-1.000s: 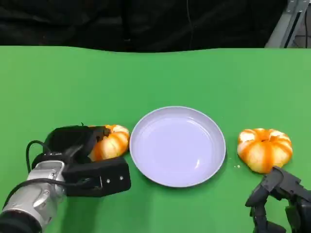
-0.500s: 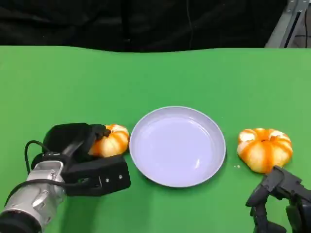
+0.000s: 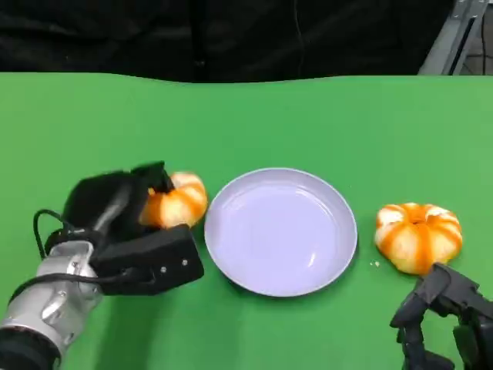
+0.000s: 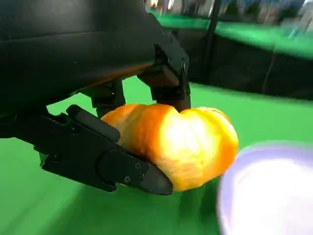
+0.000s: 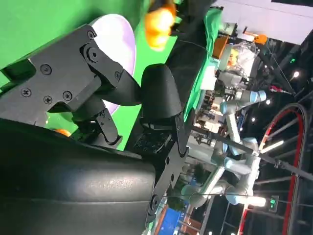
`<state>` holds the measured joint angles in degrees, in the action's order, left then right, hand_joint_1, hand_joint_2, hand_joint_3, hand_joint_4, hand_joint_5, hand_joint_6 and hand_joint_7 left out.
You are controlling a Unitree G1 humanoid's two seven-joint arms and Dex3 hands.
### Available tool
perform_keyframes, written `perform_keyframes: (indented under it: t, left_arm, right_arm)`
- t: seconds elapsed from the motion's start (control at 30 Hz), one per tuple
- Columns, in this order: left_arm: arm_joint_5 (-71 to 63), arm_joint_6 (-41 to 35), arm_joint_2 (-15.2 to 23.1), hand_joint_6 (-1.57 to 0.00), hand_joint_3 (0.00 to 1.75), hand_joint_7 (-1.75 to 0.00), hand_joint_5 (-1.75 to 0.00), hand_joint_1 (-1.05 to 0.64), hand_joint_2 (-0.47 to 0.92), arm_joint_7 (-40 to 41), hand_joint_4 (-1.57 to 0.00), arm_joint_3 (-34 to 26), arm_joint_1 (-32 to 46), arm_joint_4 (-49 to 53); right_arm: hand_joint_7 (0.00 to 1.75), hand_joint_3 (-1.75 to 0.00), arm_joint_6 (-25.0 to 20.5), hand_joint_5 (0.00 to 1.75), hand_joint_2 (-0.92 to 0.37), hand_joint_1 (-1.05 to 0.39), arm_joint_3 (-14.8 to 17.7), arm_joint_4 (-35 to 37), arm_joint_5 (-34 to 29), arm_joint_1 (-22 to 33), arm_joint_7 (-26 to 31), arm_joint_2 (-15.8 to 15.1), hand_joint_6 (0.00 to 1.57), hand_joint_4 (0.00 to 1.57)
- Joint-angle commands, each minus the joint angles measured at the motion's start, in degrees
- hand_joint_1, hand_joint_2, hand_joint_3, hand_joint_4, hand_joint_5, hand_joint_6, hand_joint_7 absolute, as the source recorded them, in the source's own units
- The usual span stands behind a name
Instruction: Grasp the bread from the table and place it into the plate.
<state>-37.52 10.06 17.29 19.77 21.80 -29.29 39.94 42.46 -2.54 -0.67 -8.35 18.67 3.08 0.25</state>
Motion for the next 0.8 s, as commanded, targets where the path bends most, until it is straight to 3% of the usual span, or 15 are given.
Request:
perform_keyframes:
  t: [0.03,0.37,0.43,0.57,0.8]
  left_arm:
    - [-1.5,-1.4,1.1,-0.59,0.24,-1.75,-1.75,-0.02,0.90,1.2,-0.65,-0.9,-0.6,-4.2]
    - [-1.7,-2.1,1.0,-0.58,0.27,-1.75,-1.75,-0.01,0.88,0.8,-0.65,-1.1,-0.2,-5.3]
    - [-2.3,-0.1,-2.4,-0.60,0.27,-1.73,-1.75,0.01,0.84,-0.8,-0.65,1.4,-3.8,-7.4]
    - [-2.2,1.6,-5.4,-0.62,0.30,-1.66,-1.75,0.01,0.81,-2.4,-0.64,3.4,-5.8,-7.4]
    - [-2.0,2.7,-6.3,-0.61,0.32,-1.65,-1.75,-0.02,0.82,-3.1,-0.63,3.5,-6.2,-6.5]
  right_arm:
    - [1.51,-1.30,0.1,1.75,-0.47,-0.12,0.6,0.0,0.1,0.3,0.4,-0.3,0.76,0.86]
    - [1.51,-1.31,0.2,1.75,-0.47,-0.12,0.6,0.0,0.1,0.3,0.4,-0.3,0.76,0.85]
    - [1.51,-1.30,0.1,1.75,-0.47,-0.13,0.6,0.1,-0.1,0.2,0.5,-0.2,0.76,0.86]
    - [1.50,-1.29,0.0,1.75,-0.47,-0.13,0.5,0.3,-0.3,0.1,0.7,0.0,0.76,0.85]
    - [1.50,-1.28,-0.1,1.75,-0.48,-0.13,0.3,0.3,-0.6,0.1,1.0,0.2,0.76,0.84]
